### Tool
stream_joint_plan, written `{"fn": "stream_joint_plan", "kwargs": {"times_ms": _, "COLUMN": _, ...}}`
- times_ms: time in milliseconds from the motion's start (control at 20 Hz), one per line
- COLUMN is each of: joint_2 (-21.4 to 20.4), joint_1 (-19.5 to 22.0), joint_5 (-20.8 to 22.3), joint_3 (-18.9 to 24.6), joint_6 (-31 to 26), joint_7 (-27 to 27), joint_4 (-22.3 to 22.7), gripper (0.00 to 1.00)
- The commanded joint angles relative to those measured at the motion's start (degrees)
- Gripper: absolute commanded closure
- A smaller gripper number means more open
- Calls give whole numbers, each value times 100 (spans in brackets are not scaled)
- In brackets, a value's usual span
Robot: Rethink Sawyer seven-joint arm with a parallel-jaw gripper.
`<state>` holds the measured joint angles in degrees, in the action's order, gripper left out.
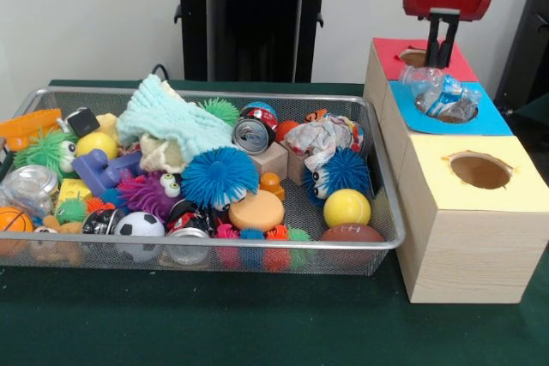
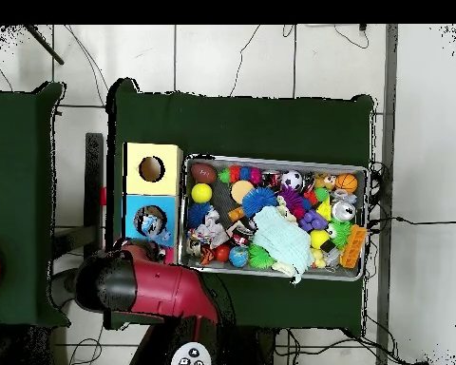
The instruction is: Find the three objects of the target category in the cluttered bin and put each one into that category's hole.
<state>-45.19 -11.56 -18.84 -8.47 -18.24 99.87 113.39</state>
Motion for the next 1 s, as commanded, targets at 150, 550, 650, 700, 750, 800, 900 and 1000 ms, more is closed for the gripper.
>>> {"fn": "stream_joint_plan", "kwargs": {"times_ms": 150, "joint_2": 328, "joint_1": -123, "joint_5": -260, "joint_3": 105, "joint_6": 452, "joint_7": 1539, "joint_4": 4, "gripper": 100}}
{"fn": "stream_joint_plan", "kwargs": {"times_ms": 550, "joint_2": 411, "joint_1": -457, "joint_5": -451, "joint_3": -114, "joint_6": 299, "joint_7": 1749, "joint_4": -57, "gripper": 100}}
{"fn": "stream_joint_plan", "kwargs": {"times_ms": 650, "joint_2": 453, "joint_1": -478, "joint_5": -484, "joint_3": -138, "joint_6": 359, "joint_7": 1769, "joint_4": -95, "gripper": 100}}
{"fn": "stream_joint_plan", "kwargs": {"times_ms": 700, "joint_2": 456, "joint_1": -438, "joint_5": -506, "joint_3": -99, "joint_6": 408, "joint_7": 1765, "joint_4": -94, "gripper": 100}}
{"fn": "stream_joint_plan", "kwargs": {"times_ms": 750, "joint_2": 414, "joint_1": -417, "joint_5": -510, "joint_3": -103, "joint_6": 352, "joint_7": 1755, "joint_4": -115, "gripper": 100}}
{"fn": "stream_joint_plan", "kwargs": {"times_ms": 800, "joint_2": 372, "joint_1": -395, "joint_5": -514, "joint_3": -106, "joint_6": 296, "joint_7": 1745, "joint_4": -136, "gripper": 100}}
{"fn": "stream_joint_plan", "kwargs": {"times_ms": 900, "joint_2": 203, "joint_1": -379, "joint_5": -466, "joint_3": -177, "joint_6": -9, "joint_7": 1700, "joint_4": -205, "gripper": 100}}
{"fn": "stream_joint_plan", "kwargs": {"times_ms": 1000, "joint_2": 38, "joint_1": -326, "joint_5": -466, "joint_3": -190, "joint_6": -261, "joint_7": 1694, "joint_4": -239, "gripper": 100}}
